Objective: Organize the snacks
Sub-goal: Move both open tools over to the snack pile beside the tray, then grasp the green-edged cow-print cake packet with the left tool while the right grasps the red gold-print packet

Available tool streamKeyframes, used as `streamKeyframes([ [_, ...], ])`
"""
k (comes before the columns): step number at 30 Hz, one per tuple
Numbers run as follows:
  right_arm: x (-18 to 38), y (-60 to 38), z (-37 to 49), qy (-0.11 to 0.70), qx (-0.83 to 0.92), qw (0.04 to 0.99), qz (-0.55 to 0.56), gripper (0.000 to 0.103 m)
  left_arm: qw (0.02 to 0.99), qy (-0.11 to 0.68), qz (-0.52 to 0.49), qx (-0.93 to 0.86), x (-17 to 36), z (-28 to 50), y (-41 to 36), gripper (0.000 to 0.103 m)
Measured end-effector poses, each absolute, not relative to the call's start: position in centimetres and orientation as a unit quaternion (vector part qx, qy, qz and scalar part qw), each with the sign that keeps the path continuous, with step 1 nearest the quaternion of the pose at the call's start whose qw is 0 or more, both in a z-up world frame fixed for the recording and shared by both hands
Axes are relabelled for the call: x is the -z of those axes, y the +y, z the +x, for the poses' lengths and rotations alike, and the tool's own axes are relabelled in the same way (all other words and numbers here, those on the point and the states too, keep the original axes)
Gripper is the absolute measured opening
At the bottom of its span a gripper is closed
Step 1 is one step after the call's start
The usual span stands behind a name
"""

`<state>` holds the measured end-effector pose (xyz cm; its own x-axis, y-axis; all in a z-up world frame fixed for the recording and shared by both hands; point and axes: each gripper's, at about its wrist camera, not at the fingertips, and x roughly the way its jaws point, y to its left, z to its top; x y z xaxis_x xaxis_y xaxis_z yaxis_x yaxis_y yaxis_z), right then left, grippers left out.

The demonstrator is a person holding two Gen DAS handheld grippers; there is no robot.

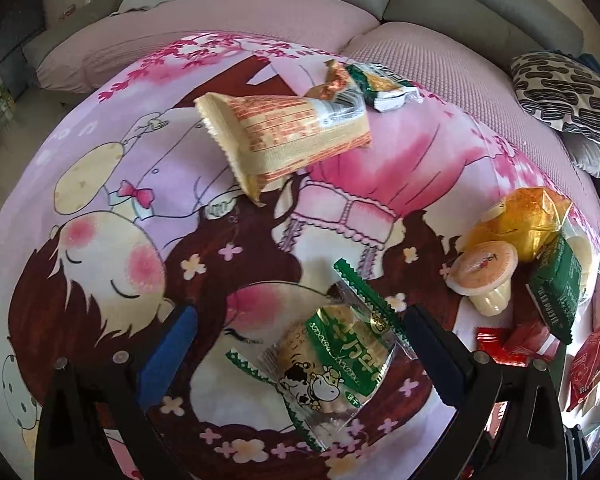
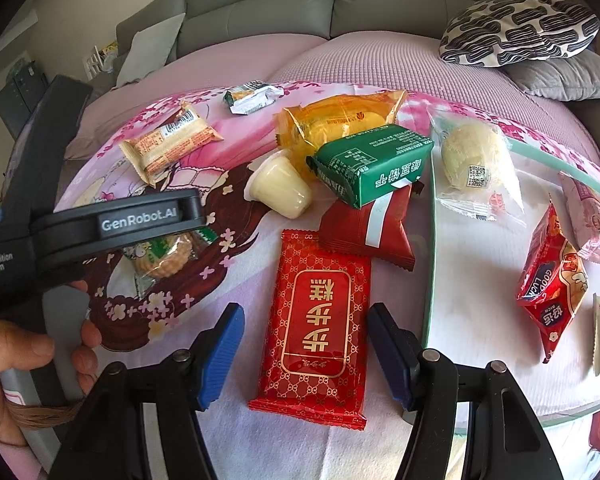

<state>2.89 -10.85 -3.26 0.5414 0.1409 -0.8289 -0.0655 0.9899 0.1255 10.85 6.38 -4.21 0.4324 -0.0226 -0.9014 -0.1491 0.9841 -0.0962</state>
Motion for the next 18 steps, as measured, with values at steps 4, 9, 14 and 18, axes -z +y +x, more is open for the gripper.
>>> streamKeyframes([
  [4,3.3,-10.7,2.9,0.476,-0.058,0.877,0.036,0.067,0.84,0.532,-0.088,-0.061,4.2,9.9,8.4,0.103],
  [9,3.4,-10.6,2.8,0.479,-0.065,0.874,0.045,0.067,0.842,0.526,-0.095,-0.065,3.6,9.0,9.4,0.103],
  [14,3.6,-10.3,2.7,0.483,-0.074,0.871,0.047,0.068,0.843,0.529,-0.09,-0.045,3.5,8.6,9.1,0.102],
  [18,3.6,-10.3,2.6,0.482,-0.097,0.869,0.065,0.06,0.843,0.53,-0.09,-0.029,3.4,8.5,8.3,0.102],
])
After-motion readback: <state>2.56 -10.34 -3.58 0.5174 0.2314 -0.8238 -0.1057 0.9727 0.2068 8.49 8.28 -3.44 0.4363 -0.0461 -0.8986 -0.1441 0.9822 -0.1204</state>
